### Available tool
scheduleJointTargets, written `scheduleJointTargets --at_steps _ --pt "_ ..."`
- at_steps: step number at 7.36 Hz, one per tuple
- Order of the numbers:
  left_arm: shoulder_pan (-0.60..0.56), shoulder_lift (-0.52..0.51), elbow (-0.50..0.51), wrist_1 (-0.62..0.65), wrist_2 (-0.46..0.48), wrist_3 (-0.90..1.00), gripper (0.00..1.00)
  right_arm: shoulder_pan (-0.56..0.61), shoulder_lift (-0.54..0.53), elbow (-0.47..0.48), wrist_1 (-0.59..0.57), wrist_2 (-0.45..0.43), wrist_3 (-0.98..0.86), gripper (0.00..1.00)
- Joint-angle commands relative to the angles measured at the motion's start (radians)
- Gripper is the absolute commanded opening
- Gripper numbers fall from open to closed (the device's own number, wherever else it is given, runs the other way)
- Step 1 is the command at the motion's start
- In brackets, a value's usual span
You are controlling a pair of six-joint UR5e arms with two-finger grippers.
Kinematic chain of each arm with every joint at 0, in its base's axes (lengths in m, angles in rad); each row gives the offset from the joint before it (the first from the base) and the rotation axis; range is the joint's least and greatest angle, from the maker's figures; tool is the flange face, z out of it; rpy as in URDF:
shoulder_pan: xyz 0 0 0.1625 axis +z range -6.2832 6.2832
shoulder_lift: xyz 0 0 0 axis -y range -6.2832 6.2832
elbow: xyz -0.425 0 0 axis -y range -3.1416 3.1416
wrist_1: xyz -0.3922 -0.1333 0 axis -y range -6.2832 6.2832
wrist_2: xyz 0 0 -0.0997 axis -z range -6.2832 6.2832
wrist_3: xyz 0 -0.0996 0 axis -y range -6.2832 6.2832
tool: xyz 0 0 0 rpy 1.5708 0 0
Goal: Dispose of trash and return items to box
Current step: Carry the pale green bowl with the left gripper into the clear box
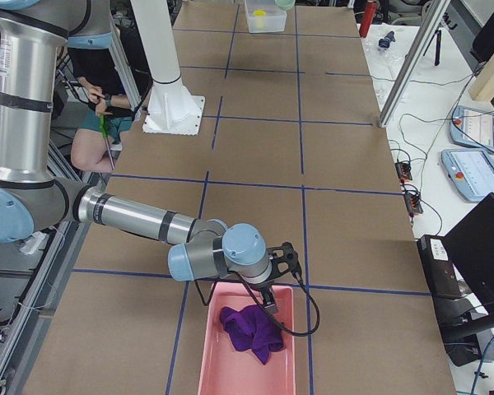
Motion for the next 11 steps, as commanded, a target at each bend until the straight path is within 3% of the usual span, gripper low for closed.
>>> scheduleJointTargets --at_steps 1,4,6,8,9,10,11 --pt "-0.126 0.004 0.179 -0.049 -0.006 0.257 0.00 0.000 0.000 0.000 0.001 0.000 -0.002 1.00" --pt "-0.130 0.121 0.384 -0.410 -0.003 0.256 0.00 0.000 0.000 -0.002 0.021 0.000 0.001 1.00" --pt "-0.130 0.195 0.426 -0.524 -0.002 0.258 0.00 0.000 0.000 -0.002 0.023 0.000 -0.001 1.00" --pt "-0.130 0.205 0.518 -0.633 0.003 0.252 0.00 0.000 0.000 -0.002 0.023 0.000 -0.001 1.00" --pt "-0.130 0.205 0.523 -0.632 0.000 0.247 0.17 0.000 0.000 -0.002 0.023 0.000 -0.001 1.00" --pt "-0.130 0.205 0.523 -0.641 -0.003 0.218 0.71 0.000 0.000 -0.002 0.021 0.000 0.004 1.00" --pt "-0.128 0.203 0.517 -0.647 -0.005 0.213 0.95 0.000 0.000 0.000 0.021 0.002 0.007 1.00"
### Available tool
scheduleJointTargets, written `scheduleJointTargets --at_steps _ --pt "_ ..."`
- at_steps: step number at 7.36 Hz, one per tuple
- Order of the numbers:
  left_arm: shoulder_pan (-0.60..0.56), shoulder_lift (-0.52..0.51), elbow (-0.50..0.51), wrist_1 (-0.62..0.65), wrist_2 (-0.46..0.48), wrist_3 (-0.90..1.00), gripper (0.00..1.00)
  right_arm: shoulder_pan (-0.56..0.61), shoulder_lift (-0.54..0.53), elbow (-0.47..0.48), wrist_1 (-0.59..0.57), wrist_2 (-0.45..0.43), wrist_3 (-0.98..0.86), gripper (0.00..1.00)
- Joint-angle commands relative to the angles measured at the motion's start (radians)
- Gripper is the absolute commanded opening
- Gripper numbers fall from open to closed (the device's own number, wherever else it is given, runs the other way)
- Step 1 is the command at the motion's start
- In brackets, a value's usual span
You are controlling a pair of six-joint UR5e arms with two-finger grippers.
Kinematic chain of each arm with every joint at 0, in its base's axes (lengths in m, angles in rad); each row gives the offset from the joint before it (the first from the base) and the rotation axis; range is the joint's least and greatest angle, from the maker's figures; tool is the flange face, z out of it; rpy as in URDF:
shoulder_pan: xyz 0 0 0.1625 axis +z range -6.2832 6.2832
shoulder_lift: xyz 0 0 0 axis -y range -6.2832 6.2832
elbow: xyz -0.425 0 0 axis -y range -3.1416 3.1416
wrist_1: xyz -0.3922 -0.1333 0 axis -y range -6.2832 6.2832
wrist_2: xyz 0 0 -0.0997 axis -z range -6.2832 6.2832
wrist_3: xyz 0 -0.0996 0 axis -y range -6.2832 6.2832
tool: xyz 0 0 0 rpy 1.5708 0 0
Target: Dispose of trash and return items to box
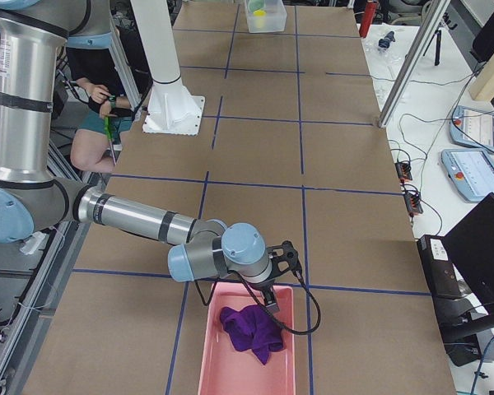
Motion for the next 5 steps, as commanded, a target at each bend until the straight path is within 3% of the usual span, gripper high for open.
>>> scheduleJointTargets --at_steps 1,3,4,5 --pt "0.001 -0.004 -0.035 -0.012 -0.003 -0.052 1.00 0.000 0.006 0.003 -0.004 0.003 0.006 1.00" --pt "0.001 -0.004 -0.187 -0.001 -0.028 -0.312 1.00 -0.002 0.012 0.003 -0.010 0.001 0.028 1.00" --pt "0.009 -0.011 -0.274 0.026 -0.033 -0.491 1.00 -0.002 0.014 0.011 -0.005 0.004 0.133 0.99" --pt "0.050 -0.025 -0.381 0.187 -0.032 -0.529 1.00 -0.003 0.014 0.021 -0.002 0.030 0.224 0.99"
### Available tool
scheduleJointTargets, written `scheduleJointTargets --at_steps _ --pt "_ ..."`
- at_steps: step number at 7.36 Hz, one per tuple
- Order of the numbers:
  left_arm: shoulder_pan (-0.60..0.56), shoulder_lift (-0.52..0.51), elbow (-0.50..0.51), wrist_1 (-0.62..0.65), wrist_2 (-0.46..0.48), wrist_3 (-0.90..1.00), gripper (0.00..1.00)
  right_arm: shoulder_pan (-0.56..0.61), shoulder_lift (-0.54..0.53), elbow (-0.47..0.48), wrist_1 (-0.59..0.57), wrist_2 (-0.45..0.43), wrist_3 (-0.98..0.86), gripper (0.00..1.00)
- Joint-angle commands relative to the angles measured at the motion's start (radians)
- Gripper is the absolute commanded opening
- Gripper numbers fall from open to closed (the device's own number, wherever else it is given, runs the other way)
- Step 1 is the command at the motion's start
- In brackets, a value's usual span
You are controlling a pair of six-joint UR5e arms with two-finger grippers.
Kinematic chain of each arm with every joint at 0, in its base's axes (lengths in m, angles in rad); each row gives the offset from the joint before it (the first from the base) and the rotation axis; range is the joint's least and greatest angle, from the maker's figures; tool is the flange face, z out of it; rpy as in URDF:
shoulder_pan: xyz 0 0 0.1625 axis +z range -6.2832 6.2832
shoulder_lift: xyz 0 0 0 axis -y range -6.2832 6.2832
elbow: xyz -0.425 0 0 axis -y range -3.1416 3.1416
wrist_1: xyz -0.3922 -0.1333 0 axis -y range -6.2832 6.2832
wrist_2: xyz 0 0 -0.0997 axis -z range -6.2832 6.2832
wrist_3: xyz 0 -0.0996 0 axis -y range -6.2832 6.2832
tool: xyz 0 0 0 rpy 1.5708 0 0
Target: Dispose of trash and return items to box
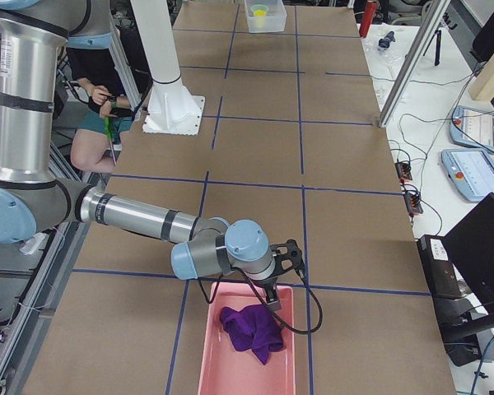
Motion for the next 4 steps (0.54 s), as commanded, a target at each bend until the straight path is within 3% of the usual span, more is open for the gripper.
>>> scheduleJointTargets --at_steps 1,2,4 --pt "0.041 -0.054 -0.260 0.381 -0.006 -0.128 1.00 -0.001 0.002 0.025 0.000 0.093 0.133 1.00" --pt "0.041 -0.084 -0.317 0.542 -0.022 -0.124 1.00 -0.003 0.003 0.028 0.000 0.109 0.128 1.00" --pt "0.088 -0.133 -0.298 0.755 -0.022 -0.134 1.00 -0.114 -0.007 0.019 -0.039 0.046 0.134 1.00"
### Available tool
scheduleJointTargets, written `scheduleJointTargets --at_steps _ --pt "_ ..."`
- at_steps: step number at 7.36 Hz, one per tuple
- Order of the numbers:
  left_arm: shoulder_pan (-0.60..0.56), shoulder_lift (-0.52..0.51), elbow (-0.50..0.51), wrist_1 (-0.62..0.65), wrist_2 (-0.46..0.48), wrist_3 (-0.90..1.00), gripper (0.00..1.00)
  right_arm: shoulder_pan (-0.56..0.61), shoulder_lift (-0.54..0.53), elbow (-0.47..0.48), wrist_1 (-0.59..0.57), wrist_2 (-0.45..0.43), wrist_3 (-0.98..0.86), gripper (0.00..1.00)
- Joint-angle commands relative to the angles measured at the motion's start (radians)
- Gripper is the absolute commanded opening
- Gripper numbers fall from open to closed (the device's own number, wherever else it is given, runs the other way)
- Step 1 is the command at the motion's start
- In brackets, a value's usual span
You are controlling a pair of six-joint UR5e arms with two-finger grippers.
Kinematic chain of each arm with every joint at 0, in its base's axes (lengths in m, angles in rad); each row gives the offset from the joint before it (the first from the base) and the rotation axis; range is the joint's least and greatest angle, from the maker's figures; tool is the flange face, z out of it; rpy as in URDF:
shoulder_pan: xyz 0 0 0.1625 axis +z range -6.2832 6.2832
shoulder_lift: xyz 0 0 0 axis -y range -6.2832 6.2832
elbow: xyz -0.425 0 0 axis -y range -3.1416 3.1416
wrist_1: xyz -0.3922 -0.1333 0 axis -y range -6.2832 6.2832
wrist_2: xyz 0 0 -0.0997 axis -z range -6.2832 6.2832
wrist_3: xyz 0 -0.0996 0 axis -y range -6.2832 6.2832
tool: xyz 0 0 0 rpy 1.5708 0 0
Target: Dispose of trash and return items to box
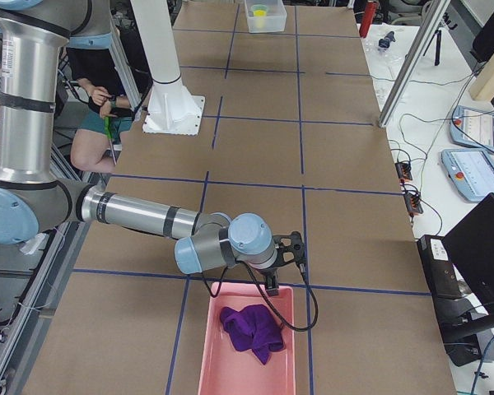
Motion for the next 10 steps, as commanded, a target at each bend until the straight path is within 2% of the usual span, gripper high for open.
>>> scheduleJointTargets --at_steps 1,2,3,4,5,6,7,10 --pt "0.030 -0.035 -0.010 0.322 -0.006 -0.005 1.00 -0.062 -0.004 0.004 -0.108 -0.070 0.002 1.00" --pt "0.026 -0.012 -0.015 0.345 -0.006 0.002 1.00 -0.062 0.000 0.005 -0.165 -0.068 0.002 1.00" --pt "0.026 0.019 -0.010 0.342 -0.008 0.005 1.00 -0.061 0.011 0.024 -0.269 -0.059 0.003 1.00" --pt "0.026 0.031 -0.021 0.324 -0.008 0.007 1.00 -0.058 0.001 0.113 -0.346 -0.061 0.002 1.00" --pt "0.024 0.031 -0.021 0.312 -0.042 0.005 1.00 -0.033 -0.045 0.211 -0.371 -0.067 -0.007 1.00" --pt "0.027 0.016 0.002 0.318 -0.049 0.005 1.00 -0.033 -0.073 0.255 -0.372 -0.076 -0.011 1.00" --pt "0.027 0.016 0.020 0.313 -0.049 0.007 1.00 -0.033 -0.066 0.252 -0.372 -0.081 -0.009 1.00" --pt "0.024 0.014 -0.027 0.307 -0.043 0.005 1.00 -0.033 -0.072 0.246 -0.374 -0.072 -0.011 1.00"
